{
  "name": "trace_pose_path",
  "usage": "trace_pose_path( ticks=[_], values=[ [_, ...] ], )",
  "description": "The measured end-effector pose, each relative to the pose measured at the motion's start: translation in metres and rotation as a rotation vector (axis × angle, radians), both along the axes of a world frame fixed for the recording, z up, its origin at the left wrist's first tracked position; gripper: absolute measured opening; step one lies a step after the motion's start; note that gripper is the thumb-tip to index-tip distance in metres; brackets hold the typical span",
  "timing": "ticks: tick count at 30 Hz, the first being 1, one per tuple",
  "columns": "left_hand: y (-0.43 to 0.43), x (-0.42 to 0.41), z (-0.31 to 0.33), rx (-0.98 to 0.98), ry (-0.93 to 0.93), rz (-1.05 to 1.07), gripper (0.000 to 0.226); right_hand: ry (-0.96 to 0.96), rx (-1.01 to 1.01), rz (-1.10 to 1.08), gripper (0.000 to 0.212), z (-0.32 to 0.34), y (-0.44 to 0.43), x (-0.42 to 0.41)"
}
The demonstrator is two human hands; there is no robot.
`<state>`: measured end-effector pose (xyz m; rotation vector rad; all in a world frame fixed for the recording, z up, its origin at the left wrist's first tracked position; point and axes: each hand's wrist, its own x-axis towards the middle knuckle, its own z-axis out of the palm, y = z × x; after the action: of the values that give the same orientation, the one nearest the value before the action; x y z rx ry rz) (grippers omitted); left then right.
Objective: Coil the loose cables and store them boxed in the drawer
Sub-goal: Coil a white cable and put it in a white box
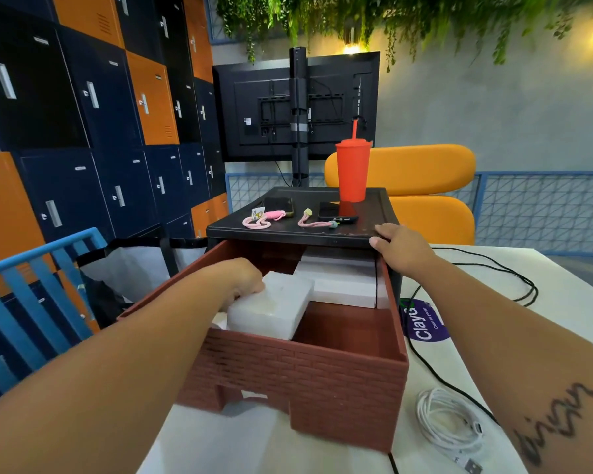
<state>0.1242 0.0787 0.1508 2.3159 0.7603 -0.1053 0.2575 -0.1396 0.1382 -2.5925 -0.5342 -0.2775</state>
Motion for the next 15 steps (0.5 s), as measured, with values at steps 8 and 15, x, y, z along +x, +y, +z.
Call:
trace_pose_path(
  ticks=[8, 15],
  values=[
    [-0.007, -0.032, 0.046, -0.416, -0.249, -0.075, 0.02, 0.035, 0.506, 0.145, 0.044, 0.026, -0.002, -0.057],
    [-0.05, -0.097, 0.081, 0.278, -0.486, -0.51, 0.017, 0.521, 0.881, 0.473, 0.014, 0.056, -0.019, -0.15]
  ],
)
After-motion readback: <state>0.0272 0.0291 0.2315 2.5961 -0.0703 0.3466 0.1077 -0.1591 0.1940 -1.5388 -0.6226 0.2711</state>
